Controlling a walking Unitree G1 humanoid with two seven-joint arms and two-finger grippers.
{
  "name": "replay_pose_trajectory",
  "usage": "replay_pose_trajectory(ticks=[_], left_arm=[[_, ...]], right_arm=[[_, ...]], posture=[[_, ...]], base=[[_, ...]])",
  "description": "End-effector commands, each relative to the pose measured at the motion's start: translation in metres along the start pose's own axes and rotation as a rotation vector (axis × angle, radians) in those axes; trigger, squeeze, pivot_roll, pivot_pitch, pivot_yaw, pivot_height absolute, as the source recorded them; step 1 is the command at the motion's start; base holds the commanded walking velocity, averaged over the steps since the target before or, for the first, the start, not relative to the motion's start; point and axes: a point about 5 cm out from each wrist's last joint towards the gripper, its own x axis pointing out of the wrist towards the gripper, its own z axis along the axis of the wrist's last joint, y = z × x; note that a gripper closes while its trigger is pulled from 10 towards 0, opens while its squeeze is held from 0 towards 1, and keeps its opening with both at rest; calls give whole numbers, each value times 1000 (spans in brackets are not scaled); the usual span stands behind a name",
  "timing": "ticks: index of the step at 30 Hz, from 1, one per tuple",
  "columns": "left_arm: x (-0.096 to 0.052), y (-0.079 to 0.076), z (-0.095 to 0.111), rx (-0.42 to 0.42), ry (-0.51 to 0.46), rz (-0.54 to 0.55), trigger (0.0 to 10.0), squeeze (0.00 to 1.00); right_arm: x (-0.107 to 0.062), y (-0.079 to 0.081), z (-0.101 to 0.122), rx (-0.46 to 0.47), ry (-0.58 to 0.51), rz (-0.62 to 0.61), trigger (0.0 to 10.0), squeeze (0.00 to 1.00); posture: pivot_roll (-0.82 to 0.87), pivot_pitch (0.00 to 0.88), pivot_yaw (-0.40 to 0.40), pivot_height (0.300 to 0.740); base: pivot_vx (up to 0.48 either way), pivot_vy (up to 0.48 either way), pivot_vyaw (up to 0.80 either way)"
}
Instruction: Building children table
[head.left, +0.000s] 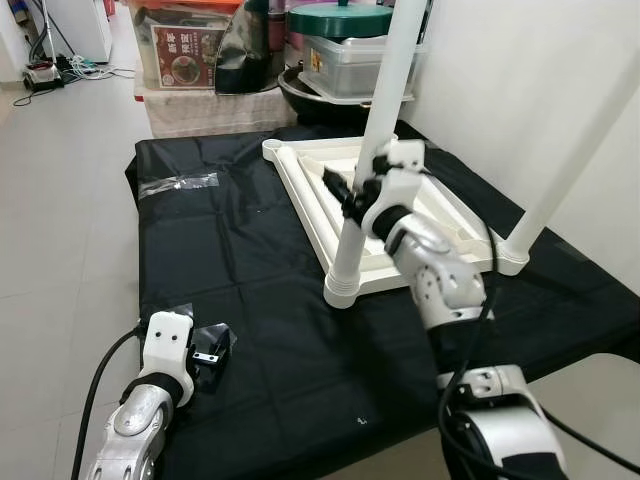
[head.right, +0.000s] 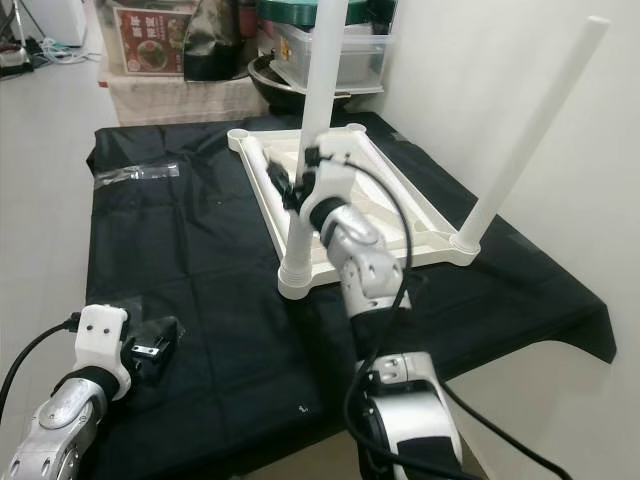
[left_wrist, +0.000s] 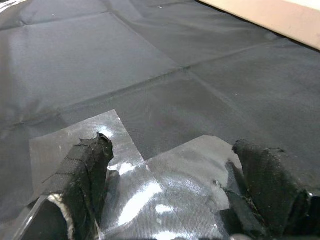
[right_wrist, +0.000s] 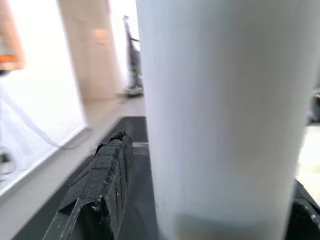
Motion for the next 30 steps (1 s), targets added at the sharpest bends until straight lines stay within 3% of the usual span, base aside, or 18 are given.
replay_pose_trajectory(ticks=[1,4,9,12,18,19,21,24,25,27,28,29,30], left_arm=[[-1,-3,-5,-7,20,-9,10000,0],[3,-6,-3,-7,17,-22,10000,0],[4,-6,-1,-5,14,-27,10000,0],[3,-3,-2,2,17,-23,10000,0],[2,-3,-2,4,17,-20,10000,0],[1,-2,-2,4,17,-16,10000,0],[0,-1,-3,4,18,-12,10000,0],[-1,0,-4,4,20,-8,10000,0],[-2,0,-5,3,23,-6,10000,0],[-2,0,-5,3,23,-6,10000,0],[-3,0,-6,3,26,-6,10000,0],[-3,0,-6,3,26,-6,10000,0],[-2,-1,-7,3,29,-10,10000,0]], right_arm=[[1,11,-2,2,-13,114,10000,0],[-12,18,-30,2,76,467,10000,0],[-18,30,-39,52,120,644,10000,0],[-26,55,-47,31,170,921,10000,0],[-28,66,-48,8,173,1008,10000,0],[-29,69,-47,10,157,1030,0,0],[-31,70,-46,16,142,1048,0,0],[-29,68,-47,18,134,998,0,0],[-24,61,-54,-17,162,862,0,0],[-24,61,-54,-17,162,862,0,0],[-15,39,-67,-31,239,525,0,0],[-15,39,-67,-31,239,525,0,0],[-17,6,-79,-28,309,99,0,0]], posture=[[43,0,-90,740],[60,0,-93,740],[68,0,-99,740],[74,0,-101,740],[85,0,-108,740],[92,0,-115,740],[90,0,-115,740],[87,0,-115,740],[84,0,-113,740],[84,0,-113,740],[70,0,-104,740],[70,0,-104,740],[58,0,-97,740]], base=[[0,0,0],[0,0,0],[0,0,0],[0,0,0],[0,0,0],[0,0,0],[0,0,0],[0,0,0],[0,0,0],[0,0,0],[0,0,0],[0,0,0],[0,0,0]])
